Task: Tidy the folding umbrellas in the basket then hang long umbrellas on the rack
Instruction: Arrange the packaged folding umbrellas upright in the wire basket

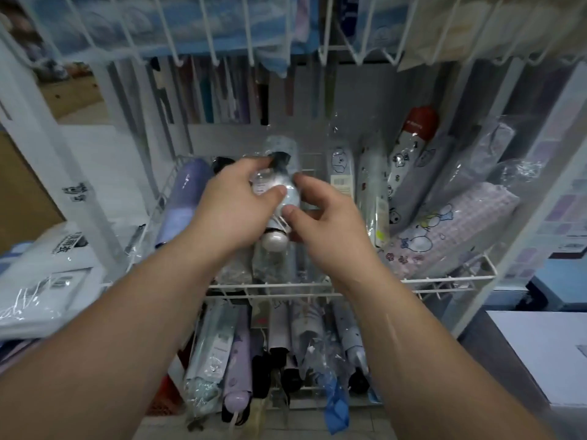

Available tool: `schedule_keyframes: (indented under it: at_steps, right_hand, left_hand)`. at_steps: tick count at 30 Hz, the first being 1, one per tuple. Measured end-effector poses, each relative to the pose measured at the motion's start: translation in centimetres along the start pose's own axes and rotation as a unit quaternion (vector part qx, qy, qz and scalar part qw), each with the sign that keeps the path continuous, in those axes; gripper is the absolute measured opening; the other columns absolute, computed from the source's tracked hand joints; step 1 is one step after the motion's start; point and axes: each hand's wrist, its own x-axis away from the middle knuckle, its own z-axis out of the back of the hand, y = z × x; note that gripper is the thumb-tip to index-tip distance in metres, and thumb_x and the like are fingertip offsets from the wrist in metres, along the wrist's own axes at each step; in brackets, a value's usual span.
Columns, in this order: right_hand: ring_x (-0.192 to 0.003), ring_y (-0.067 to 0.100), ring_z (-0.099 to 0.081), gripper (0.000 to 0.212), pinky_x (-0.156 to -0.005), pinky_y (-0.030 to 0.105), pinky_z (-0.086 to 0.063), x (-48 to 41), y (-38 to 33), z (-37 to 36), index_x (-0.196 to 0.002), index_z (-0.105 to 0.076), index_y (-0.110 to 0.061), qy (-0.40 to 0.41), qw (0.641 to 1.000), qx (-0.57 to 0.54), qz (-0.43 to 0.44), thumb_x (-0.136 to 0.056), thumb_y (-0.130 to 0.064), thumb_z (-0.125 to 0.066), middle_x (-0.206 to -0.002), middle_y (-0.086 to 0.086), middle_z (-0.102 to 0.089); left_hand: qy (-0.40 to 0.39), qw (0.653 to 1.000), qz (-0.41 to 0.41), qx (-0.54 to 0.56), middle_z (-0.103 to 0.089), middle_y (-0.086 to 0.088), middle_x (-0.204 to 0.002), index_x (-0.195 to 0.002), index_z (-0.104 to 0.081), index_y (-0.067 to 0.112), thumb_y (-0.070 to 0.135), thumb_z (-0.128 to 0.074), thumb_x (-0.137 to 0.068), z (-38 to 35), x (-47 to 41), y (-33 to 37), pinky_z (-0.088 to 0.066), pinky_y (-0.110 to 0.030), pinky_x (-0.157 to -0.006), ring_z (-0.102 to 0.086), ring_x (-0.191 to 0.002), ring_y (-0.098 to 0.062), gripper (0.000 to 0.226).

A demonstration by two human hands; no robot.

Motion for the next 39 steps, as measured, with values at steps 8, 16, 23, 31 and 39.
schedule_keyframes:
  at_steps: [8, 16, 23, 31, 39]
  right_hand:
    - [-0.104, 0.020, -0.068, 0.033, -0.092, 0.038, -0.053, -2.6, -0.5, -5.8, -0.122, -0.067, -0.017, -0.148, 0.971, 0.188, 0.028, -0.090, -0.013, -0.065, -0.111, 0.003, -0.074]
    - [-0.105, 0.017, -0.064, 0.034, -0.093, 0.030, -0.051, -1.9, -1.0, -1.3, -0.128, -0.066, -0.022, -0.081, 0.950, 0.292, 0.075, -0.094, -0.024, -0.063, -0.119, -0.001, -0.070]
    - [-0.093, 0.021, -0.061, 0.022, -0.081, 0.032, -0.048, 1.8, 1.1, 7.5, -0.110, -0.072, -0.021, 0.205, 0.912, 0.342, 0.095, -0.089, -0.029, -0.069, -0.096, -0.006, -0.063]
    - [-0.077, 0.010, -0.046, 0.025, -0.063, 0.022, -0.030, 5.5, 3.3, 13.6, -0.093, -0.057, -0.023, 0.333, 0.888, 0.317, 0.018, -0.083, -0.036, -0.076, -0.084, -0.005, -0.054]
    - [-0.080, 0.023, -0.059, 0.043, -0.066, 0.034, -0.043, 5.6, 4.3, 13.0, -0.105, -0.041, -0.028, 0.274, 0.906, 0.322, -0.020, -0.081, -0.041, -0.075, -0.090, 0.000, -0.060]
  left_hand:
    - [0.001, 0.905, -0.048, -0.423, -0.062, -0.017, -0.114, -0.125, -0.066, 0.030, 0.048, -0.064, -0.085, 4.4, -0.7, -3.4, -0.049, -0.042, -0.082, -0.057, -0.104, -0.041, 0.044]
    - [0.045, 0.857, -0.081, -0.507, -0.054, -0.016, -0.125, -0.124, -0.065, 0.018, 0.056, -0.060, -0.086, 3.5, -0.2, -2.6, -0.043, -0.050, -0.092, -0.046, -0.117, -0.039, 0.054]
    - [-0.051, 0.928, -0.196, -0.311, -0.060, -0.010, -0.120, -0.134, -0.060, 0.020, 0.044, -0.064, -0.091, -2.8, 1.7, 1.8, -0.044, -0.046, -0.100, -0.053, -0.116, -0.034, 0.050]
    - [-0.250, 0.957, -0.135, -0.052, -0.054, 0.010, -0.128, -0.143, -0.042, 0.050, 0.040, -0.069, -0.091, -11.8, 3.0, 4.4, -0.049, -0.033, -0.099, -0.058, -0.110, -0.009, 0.060]
    - [-0.275, 0.951, -0.121, -0.073, -0.062, 0.005, -0.127, -0.149, -0.032, 0.049, 0.039, -0.069, -0.091, -14.4, 3.4, 4.1, -0.053, -0.035, -0.093, -0.062, -0.107, -0.014, 0.070]
